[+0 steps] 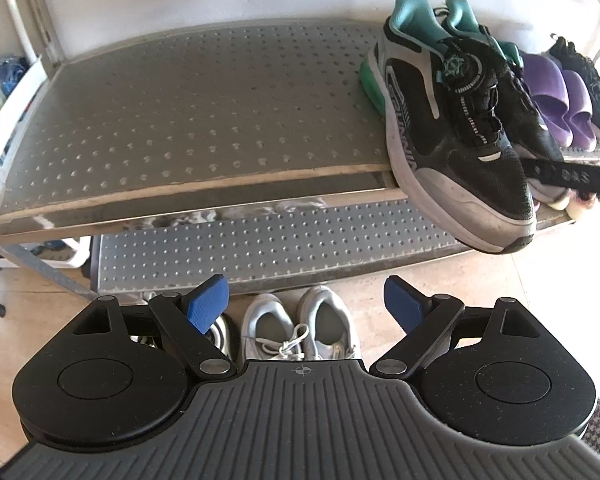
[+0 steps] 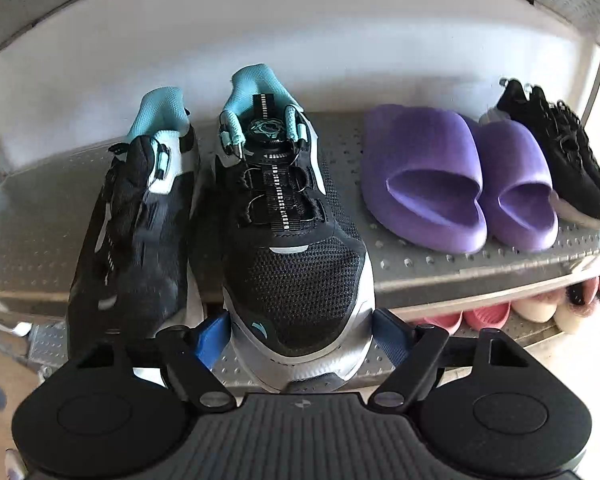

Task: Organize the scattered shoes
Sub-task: 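Open the right tool and push the teal-and-black sneakers into line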

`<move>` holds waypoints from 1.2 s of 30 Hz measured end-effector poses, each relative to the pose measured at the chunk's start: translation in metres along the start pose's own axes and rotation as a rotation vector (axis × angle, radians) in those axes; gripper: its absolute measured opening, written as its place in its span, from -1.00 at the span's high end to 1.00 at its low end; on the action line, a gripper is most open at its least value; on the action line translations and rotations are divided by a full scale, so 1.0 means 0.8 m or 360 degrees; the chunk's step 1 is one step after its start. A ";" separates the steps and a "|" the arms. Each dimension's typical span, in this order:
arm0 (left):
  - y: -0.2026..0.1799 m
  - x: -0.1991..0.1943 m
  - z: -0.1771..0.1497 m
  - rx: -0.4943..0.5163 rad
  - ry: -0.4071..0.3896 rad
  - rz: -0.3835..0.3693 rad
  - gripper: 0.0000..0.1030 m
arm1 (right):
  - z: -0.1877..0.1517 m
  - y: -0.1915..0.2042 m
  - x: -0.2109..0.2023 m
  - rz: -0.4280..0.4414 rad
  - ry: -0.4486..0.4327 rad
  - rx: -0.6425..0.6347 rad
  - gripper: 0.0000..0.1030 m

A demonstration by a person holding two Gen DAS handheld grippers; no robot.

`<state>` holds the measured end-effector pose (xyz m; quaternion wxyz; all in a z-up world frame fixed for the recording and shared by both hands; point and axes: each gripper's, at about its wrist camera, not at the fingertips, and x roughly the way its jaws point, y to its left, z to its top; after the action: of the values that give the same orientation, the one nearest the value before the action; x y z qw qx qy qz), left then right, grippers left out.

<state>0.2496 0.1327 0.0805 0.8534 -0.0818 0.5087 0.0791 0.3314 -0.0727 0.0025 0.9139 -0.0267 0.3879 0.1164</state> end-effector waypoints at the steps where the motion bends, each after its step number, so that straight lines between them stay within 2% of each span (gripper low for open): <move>1: -0.001 0.001 0.000 0.0001 0.0002 -0.0003 -0.73 | 0.003 0.001 0.003 -0.0010 -0.0004 0.0020 -0.47; 5: 0.000 0.002 -0.001 0.0012 0.0014 -0.0003 -0.73 | 0.019 0.005 0.021 -0.0097 -0.0029 0.0154 -0.46; 10: 0.007 0.001 -0.003 0.0004 0.0021 0.0002 -0.73 | 0.026 0.006 0.032 -0.0209 -0.0076 0.0225 -0.44; 14: 0.017 -0.005 -0.004 -0.0009 0.0013 0.0000 -0.73 | 0.027 0.006 0.040 -0.0230 -0.0130 0.0113 -0.43; 16: 0.023 -0.007 -0.004 -0.0008 0.0009 -0.0002 -0.73 | 0.024 0.000 0.043 -0.0217 -0.0173 0.0050 -0.49; 19: 0.032 -0.011 -0.002 -0.0014 -0.0003 -0.0006 -0.73 | 0.023 -0.007 0.036 -0.0175 -0.0101 0.0070 -0.59; 21: 0.039 -0.018 -0.001 -0.0031 -0.0023 -0.0001 -0.73 | 0.022 -0.019 0.003 -0.0074 -0.0056 0.0196 -0.60; 22: 0.043 -0.022 0.000 -0.0041 -0.0033 0.0003 -0.73 | 0.022 -0.020 0.001 -0.0066 -0.0056 0.0205 -0.66; 24: 0.049 -0.027 0.002 -0.0060 -0.0047 0.0010 -0.73 | 0.008 -0.026 -0.052 0.0198 -0.0118 0.0341 -0.76; 25: 0.051 -0.028 0.002 -0.0067 -0.0051 0.0014 -0.73 | 0.000 -0.021 -0.065 0.0299 -0.0124 0.0331 -0.82; 27: 0.053 -0.031 0.002 -0.0071 -0.0054 0.0020 -0.73 | -0.016 0.000 -0.077 0.0403 -0.0127 0.0192 -0.83; 29: 0.056 -0.034 0.001 -0.0074 -0.0058 0.0027 -0.73 | -0.028 0.019 -0.076 0.0389 -0.0128 0.0027 -0.84; 30: 0.057 -0.035 0.001 -0.0076 -0.0060 0.0030 -0.73 | -0.042 0.044 -0.070 0.0337 -0.0113 -0.0189 -0.84; 31: 0.058 -0.037 0.001 -0.0078 -0.0062 0.0033 -0.73 | -0.047 0.055 -0.064 0.0313 -0.0114 -0.0263 -0.84; 36: 0.063 -0.041 0.000 -0.0088 -0.0065 0.0043 -0.73 | -0.048 0.081 -0.043 0.0324 -0.0080 -0.0325 -0.83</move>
<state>0.2233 0.1802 0.1067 0.8598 -0.0967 0.4900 0.1062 0.2663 -0.0219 0.0031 0.8993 -0.0770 0.3518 0.2480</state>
